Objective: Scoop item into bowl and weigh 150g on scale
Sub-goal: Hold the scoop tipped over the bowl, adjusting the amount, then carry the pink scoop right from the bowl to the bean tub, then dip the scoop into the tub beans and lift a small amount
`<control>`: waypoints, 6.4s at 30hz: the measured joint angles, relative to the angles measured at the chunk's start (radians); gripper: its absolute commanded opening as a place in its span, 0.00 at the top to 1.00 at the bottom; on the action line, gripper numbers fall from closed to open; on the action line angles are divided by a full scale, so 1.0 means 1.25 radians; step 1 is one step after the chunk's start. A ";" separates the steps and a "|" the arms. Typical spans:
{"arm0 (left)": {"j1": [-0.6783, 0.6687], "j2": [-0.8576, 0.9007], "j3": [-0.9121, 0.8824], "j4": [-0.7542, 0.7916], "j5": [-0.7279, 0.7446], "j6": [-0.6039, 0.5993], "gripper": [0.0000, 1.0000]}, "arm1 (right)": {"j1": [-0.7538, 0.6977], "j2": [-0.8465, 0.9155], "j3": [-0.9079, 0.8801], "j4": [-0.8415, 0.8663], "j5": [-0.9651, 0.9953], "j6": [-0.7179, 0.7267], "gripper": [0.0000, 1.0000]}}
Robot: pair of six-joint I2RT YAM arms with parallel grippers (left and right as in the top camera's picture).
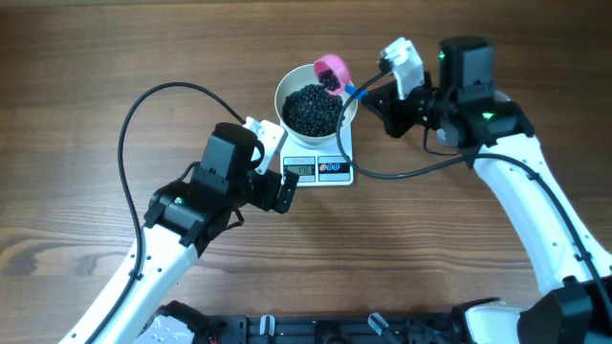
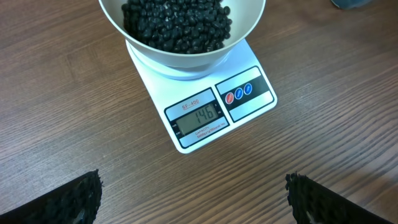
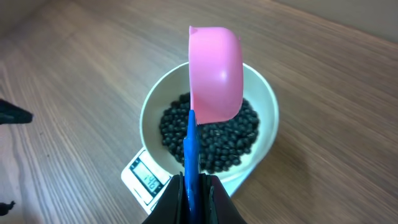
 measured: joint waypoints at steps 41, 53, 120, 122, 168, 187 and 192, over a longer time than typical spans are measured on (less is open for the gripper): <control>0.000 0.000 0.000 0.000 0.000 0.000 0.00 | 0.015 0.073 0.000 0.063 0.017 0.007 0.96; 0.000 0.000 0.000 0.000 0.000 0.000 0.00 | 0.015 0.073 0.000 0.069 0.032 0.022 0.96; 0.000 0.000 0.000 0.000 0.000 0.000 0.00 | -0.626 -0.006 0.000 -0.230 -0.011 0.232 0.96; 0.000 0.000 0.000 0.000 0.000 0.000 0.00 | -0.597 -0.006 0.000 -0.234 0.018 0.205 0.96; 0.000 0.000 0.000 0.000 0.000 0.000 0.00 | -0.507 -0.025 -0.110 -0.185 0.328 0.268 0.00; 0.000 0.000 0.000 0.000 0.000 0.000 0.00 | -0.608 0.048 -0.111 -0.186 0.102 0.205 0.00; 0.000 0.000 0.000 0.000 0.000 0.000 0.00 | -0.608 0.090 -0.111 -0.186 0.068 0.203 0.02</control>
